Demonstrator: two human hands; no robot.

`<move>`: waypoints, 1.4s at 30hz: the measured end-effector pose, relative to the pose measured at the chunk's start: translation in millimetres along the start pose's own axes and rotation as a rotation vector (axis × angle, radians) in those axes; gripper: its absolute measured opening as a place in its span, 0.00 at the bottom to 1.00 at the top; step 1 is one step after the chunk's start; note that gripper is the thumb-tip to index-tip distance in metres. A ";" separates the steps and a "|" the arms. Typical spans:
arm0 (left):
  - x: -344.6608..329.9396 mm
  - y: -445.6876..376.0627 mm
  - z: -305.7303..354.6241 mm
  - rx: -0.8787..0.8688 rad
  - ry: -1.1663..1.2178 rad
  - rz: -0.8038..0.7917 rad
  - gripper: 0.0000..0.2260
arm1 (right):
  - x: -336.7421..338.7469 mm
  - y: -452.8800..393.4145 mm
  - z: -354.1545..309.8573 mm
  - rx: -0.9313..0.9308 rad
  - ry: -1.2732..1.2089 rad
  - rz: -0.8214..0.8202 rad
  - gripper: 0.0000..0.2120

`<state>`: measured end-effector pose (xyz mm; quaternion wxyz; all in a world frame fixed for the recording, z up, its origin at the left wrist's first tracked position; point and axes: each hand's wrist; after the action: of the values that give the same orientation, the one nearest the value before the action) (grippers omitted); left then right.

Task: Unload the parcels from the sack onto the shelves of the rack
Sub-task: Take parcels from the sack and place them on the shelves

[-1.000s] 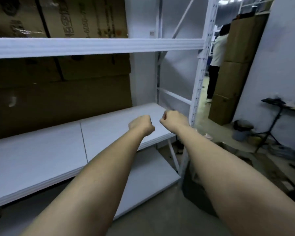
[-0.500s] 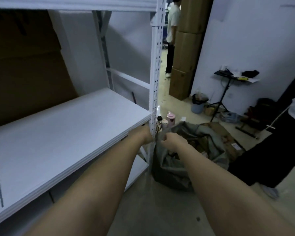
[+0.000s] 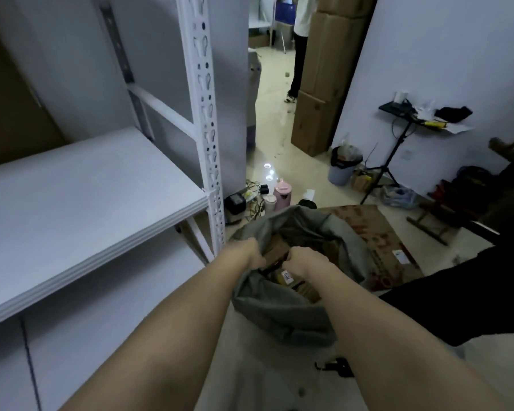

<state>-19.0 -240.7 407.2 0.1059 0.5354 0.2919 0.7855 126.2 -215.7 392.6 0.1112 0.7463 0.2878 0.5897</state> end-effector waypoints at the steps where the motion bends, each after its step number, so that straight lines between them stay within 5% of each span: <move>1: -3.7 -7.3 9.7 0.013 0.008 -0.003 0.23 | 5.2 -7.4 12.7 -0.002 0.013 -0.012 0.15; 16: 5.7 -121.1 65.9 0.109 0.033 -0.128 0.19 | 34.7 -134.7 74.2 0.005 0.065 -0.190 0.13; 28: 27.6 -228.8 75.2 0.087 0.027 -0.198 0.19 | 45.8 -234.9 96.0 -0.054 0.033 -0.296 0.22; 42: -40.1 -329.9 79.9 0.148 0.054 -0.204 0.24 | 13.5 -348.7 179.2 -0.035 0.160 -0.305 0.25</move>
<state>21.2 34.0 207.8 0.1377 0.4880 0.4049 0.7609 193.2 105.3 177.3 0.1893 0.6426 0.3953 0.6285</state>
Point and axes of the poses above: each hand's wrist, its own y-axis away from the middle knuckle, its own x-axis out of the back of the hand, z = x × y, and after that the axes turned 6 degrees about x, right-handed
